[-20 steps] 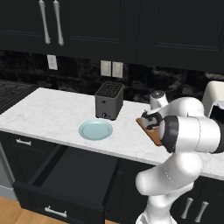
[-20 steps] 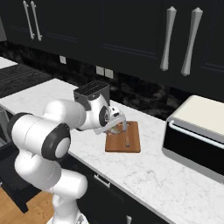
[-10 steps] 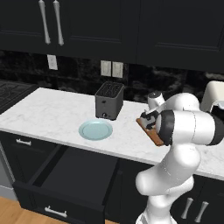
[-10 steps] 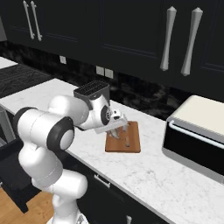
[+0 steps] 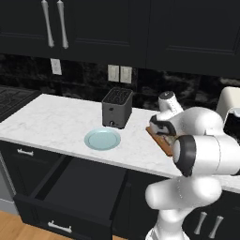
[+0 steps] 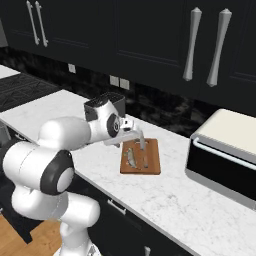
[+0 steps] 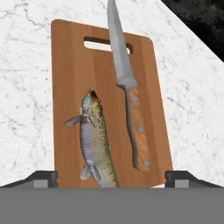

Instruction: Pick up the knife from the drawer and place it on the cutting board. Then place the meat from the plate to the cutting board.

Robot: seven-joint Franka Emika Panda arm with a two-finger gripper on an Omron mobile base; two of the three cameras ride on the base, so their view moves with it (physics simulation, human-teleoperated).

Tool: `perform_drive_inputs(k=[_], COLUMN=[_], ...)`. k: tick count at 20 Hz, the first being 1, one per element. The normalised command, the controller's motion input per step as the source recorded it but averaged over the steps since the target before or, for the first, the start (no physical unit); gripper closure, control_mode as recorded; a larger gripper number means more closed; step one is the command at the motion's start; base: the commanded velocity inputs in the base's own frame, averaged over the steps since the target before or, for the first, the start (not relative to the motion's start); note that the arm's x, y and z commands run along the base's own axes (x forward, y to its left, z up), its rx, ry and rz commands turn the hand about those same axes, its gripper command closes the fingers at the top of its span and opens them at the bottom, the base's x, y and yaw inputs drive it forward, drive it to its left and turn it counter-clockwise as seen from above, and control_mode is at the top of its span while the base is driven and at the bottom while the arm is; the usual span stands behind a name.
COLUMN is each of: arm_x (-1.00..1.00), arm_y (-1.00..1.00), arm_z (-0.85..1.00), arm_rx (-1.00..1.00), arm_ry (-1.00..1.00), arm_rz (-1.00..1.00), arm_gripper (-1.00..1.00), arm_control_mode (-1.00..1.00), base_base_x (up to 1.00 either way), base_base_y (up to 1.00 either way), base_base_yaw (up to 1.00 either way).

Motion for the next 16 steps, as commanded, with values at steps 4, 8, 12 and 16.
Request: perform_drive_inputs(k=[4,8,12,16], arm_x=[-0.89,-0.43,0.08,0.02], arm_y=[0.87,1.00,1.00,1.00], arm_z=[0.70,0.32,0.66,0.58], arm_rx=[-0.01,-0.08,-0.01,0.00], arm_ry=[-0.08,0.03,0.20,0.20], arm_rz=[0.02,0.16,0.18,0.15], arm_gripper=[-1.00,-1.00,-1.00,-1.00], arm_control_mode=[-1.00,-1.00,-1.00,-1.00], base_base_x=[0.00,0.00,0.00,0.00], base_base_y=[0.00,0.00,0.00,0.00], base_base_yaw=[0.00,0.00,0.00,0.00])
